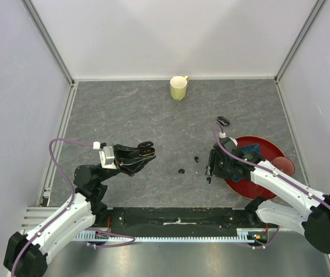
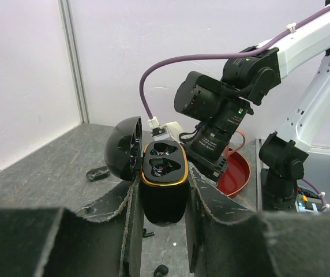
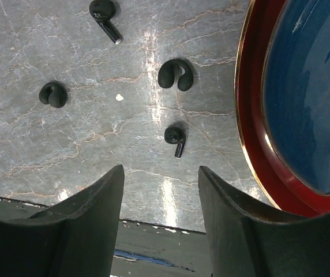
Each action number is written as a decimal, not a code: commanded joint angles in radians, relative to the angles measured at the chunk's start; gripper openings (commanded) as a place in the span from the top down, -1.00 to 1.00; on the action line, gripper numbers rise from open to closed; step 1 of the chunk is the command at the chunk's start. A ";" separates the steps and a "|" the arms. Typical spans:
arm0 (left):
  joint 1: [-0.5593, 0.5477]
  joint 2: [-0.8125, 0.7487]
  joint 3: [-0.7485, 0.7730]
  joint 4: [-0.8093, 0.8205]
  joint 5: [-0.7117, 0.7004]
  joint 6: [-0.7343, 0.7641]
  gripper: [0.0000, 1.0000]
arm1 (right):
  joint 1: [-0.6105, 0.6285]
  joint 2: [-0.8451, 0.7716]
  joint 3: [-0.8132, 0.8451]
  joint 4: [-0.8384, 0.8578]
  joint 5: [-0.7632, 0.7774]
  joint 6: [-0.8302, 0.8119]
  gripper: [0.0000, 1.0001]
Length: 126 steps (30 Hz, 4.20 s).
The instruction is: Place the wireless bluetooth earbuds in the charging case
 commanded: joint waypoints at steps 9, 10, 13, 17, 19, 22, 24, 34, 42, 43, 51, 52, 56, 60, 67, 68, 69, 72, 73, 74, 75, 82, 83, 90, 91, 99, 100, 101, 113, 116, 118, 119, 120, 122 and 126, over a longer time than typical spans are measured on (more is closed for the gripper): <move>-0.004 0.015 -0.011 0.028 0.000 -0.031 0.96 | 0.005 0.073 -0.019 0.063 0.027 0.014 -0.08; -0.004 0.014 -0.012 0.028 -0.002 -0.031 0.95 | 0.010 0.082 -0.020 0.075 0.029 0.015 -0.05; -0.004 0.011 -0.017 0.028 -0.006 -0.029 0.95 | 0.020 0.104 -0.028 0.094 0.047 0.020 0.00; -0.004 0.010 -0.020 0.028 -0.009 -0.028 0.95 | 0.056 0.138 -0.031 0.115 0.079 0.026 0.04; -0.004 0.010 -0.021 0.030 -0.013 -0.025 0.95 | 0.066 0.156 -0.028 0.118 0.112 0.032 0.05; -0.004 0.011 -0.023 0.031 -0.014 -0.023 0.95 | 0.079 0.171 -0.031 0.128 0.124 0.032 0.07; -0.003 0.011 -0.023 0.031 -0.016 -0.020 0.95 | 0.082 0.182 -0.032 0.134 0.135 0.035 0.08; -0.004 0.018 -0.024 0.033 -0.017 -0.016 0.96 | 0.086 0.219 -0.034 0.161 0.141 0.029 0.11; -0.004 0.028 -0.026 0.039 -0.020 -0.019 0.95 | 0.088 0.239 -0.040 0.168 0.144 0.026 0.16; -0.004 0.030 -0.024 0.039 -0.020 -0.019 0.95 | 0.088 0.240 -0.042 0.166 0.142 0.026 0.17; -0.004 0.054 -0.017 0.060 -0.033 -0.017 0.96 | 0.091 0.254 -0.039 0.175 0.132 0.021 0.19; -0.004 0.056 -0.015 0.060 -0.029 -0.017 0.96 | 0.088 0.257 -0.037 0.174 0.132 0.020 0.19; -0.004 0.059 -0.012 0.060 -0.028 -0.016 0.95 | 0.094 0.257 -0.034 0.165 0.132 0.020 0.20; -0.004 0.059 -0.017 0.060 -0.028 -0.019 0.95 | 0.102 0.253 -0.040 0.160 0.138 0.018 0.20; -0.004 0.056 -0.014 0.053 -0.028 -0.014 0.95 | 0.106 0.259 -0.038 0.154 0.144 0.023 0.21; -0.004 0.056 -0.014 0.053 -0.028 -0.016 0.95 | 0.106 0.256 -0.038 0.152 0.145 0.024 0.21; -0.004 0.056 -0.014 0.053 -0.026 -0.016 0.95 | 0.105 0.256 -0.038 0.151 0.147 0.027 0.21; -0.004 0.056 -0.017 0.053 -0.025 -0.020 0.95 | 0.105 0.248 -0.038 0.146 0.152 0.029 0.21; -0.004 0.053 -0.020 0.053 -0.026 -0.023 0.96 | 0.103 0.250 -0.038 0.148 0.152 0.030 0.21; -0.004 0.054 -0.020 0.053 -0.026 -0.023 0.95 | 0.106 0.250 -0.038 0.146 0.153 0.030 0.22; -0.004 0.053 -0.021 0.053 -0.026 -0.022 0.96 | 0.106 0.253 -0.040 0.146 0.152 0.030 0.22; -0.004 0.053 -0.026 0.053 -0.028 -0.026 0.95 | 0.106 0.250 -0.040 0.143 0.152 0.035 0.28; -0.004 0.053 -0.027 0.051 -0.025 -0.026 0.95 | 0.108 0.250 -0.040 0.142 0.153 0.037 0.28; -0.004 0.051 -0.029 0.053 -0.026 -0.029 0.95 | 0.108 0.251 -0.039 0.134 0.149 0.037 0.26; -0.004 0.054 -0.029 0.054 -0.025 -0.029 0.96 | 0.111 0.253 -0.038 0.132 0.149 0.038 0.26; -0.004 0.057 -0.032 0.056 -0.025 -0.029 0.95 | 0.117 0.256 -0.038 0.131 0.153 0.044 0.31; -0.004 0.059 -0.032 0.056 -0.025 -0.029 0.95 | 0.120 0.257 -0.038 0.131 0.155 0.046 0.31; -0.004 0.057 -0.034 0.056 -0.025 -0.029 0.95 | 0.120 0.257 -0.038 0.129 0.155 0.046 0.32; -0.004 0.059 -0.037 0.056 -0.031 -0.022 0.95 | 0.123 0.267 -0.038 0.126 0.170 0.067 0.28; -0.004 0.062 -0.035 0.056 -0.029 -0.022 0.95 | 0.122 0.263 -0.043 0.131 0.168 0.105 0.18; -0.004 0.062 -0.034 0.056 -0.031 -0.022 0.96 | 0.122 0.257 -0.045 0.132 0.170 0.125 0.14; -0.004 0.064 -0.034 0.054 -0.031 -0.022 0.95 | 0.122 0.254 -0.048 0.134 0.170 0.136 0.14; -0.004 0.064 -0.034 0.054 -0.029 -0.022 0.95 | 0.122 0.250 -0.048 0.134 0.173 0.155 0.14; -0.004 0.061 -0.034 0.054 -0.031 -0.022 0.95 | 0.122 0.242 -0.054 0.128 0.191 0.170 0.14; -0.004 0.061 -0.035 0.054 -0.031 -0.023 0.95 | 0.122 0.234 -0.055 0.117 0.211 0.185 0.17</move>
